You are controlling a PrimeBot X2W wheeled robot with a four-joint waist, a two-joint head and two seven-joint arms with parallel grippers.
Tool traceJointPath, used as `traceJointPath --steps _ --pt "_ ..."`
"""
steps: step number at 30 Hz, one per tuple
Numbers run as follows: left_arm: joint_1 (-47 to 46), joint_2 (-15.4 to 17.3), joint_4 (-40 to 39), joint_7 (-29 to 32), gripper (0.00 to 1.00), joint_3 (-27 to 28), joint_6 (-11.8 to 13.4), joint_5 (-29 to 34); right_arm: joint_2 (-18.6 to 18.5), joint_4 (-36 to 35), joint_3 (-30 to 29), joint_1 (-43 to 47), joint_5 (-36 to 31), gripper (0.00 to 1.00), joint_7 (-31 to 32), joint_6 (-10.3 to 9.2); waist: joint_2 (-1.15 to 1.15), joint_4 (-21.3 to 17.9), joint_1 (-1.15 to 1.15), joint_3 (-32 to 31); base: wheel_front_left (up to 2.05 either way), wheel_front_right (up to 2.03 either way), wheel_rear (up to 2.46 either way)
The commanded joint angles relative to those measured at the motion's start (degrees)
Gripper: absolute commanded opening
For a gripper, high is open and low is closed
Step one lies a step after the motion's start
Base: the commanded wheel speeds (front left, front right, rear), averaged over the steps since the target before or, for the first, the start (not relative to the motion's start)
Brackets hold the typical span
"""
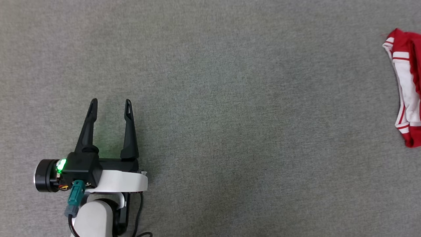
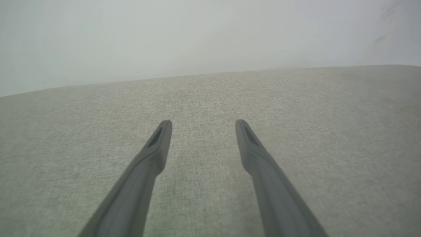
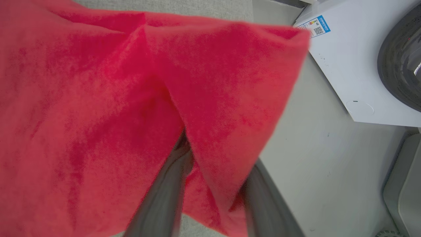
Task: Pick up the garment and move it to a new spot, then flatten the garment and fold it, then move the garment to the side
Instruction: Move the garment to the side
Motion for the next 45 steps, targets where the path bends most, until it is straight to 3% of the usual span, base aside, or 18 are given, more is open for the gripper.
traceJointPath --steps 1,12,17,23,30,36,45 --pt "0.47 0.12 0.34 -0.13 1.00 0.01 0.12 -0.11 0.26 0.39 -0.78 0.46 -1.44 1.00 -1.24 -0.06 0.00 -0.12 0.00 -1.52 0.00 0.00 0.00" --pt "4.80 -0.24 1.19 -0.12 1.00 -0.24 1.06 -1.03 3.93 -2.83 -8.36 1.08 -12.07 1.00 -17.31 -0.05 0.00 0.50 0.00 -11.44 0.00 0.00 0.00" --pt "7.66 -0.36 1.31 -0.12 1.00 0.16 1.58 -1.70 9.24 -7.43 -14.42 2.55 -17.68 1.00 -28.18 -0.05 0.00 1.10 0.00 -15.34 0.00 0.00 0.00" --pt "9.98 -0.47 1.82 -0.13 1.00 -0.02 1.76 -2.23 18.79 -16.27 -21.18 8.57 -23.42 1.00 -38.34 -0.05 0.00 3.28 0.00 -19.34 0.00 0.00 0.00" --pt "11.62 -0.56 2.62 -0.12 1.00 -0.58 1.81 -2.36 29.18 -26.87 -23.26 19.61 -26.95 1.00 -42.75 -0.05 0.00 5.31 0.00 -22.16 0.00 0.00 0.00" --pt "11.90 -0.58 3.27 -0.13 1.00 -0.64 1.71 -2.41 36.86 -31.41 -24.26 29.28 -27.56 1.00 -43.62 -0.04 0.00 6.39 0.00 -23.27 0.00 0.00 0.00" --pt "13.26 -0.61 3.87 -0.13 1.00 -0.39 1.73 -2.46 43.47 -34.08 -26.10 40.49 -27.32 1.00 -43.80 -0.05 0.00 6.44 0.00 -24.88 0.00 0.00 0.00"
